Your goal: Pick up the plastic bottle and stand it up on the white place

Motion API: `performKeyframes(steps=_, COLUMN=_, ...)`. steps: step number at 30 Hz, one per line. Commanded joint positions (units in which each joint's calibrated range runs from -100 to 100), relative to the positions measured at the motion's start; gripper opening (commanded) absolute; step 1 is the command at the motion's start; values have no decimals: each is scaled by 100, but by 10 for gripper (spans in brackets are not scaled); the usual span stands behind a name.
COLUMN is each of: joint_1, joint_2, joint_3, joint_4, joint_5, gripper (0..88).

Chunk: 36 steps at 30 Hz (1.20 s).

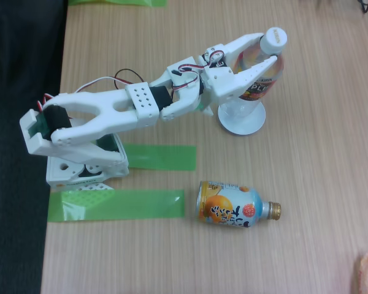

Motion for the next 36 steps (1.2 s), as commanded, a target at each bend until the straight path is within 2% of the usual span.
performKeyframes(steps=1, joint_1=-8, joint_2=78, joint_3=-252, joint_4=-118, joint_5=30, gripper=168)
performKeyframes(steps=11, joint_1=15, joint_2=809, joint_3=-261, joint_4=-1243, joint_5=30, gripper=168)
performKeyframes(steps=17, joint_1=22, joint_2=860, joint_3=-252, joint_4=-1243, joint_5=35, gripper=168)
performKeyframes(steps=21, joint_1=29, joint_2=851, joint_3=-252, joint_4=-1225, joint_5=203, gripper=168)
performKeyframes(steps=36, joint_1=29, joint_2=708, joint_3=246, joint_4=-1277, joint_5=203, gripper=168)
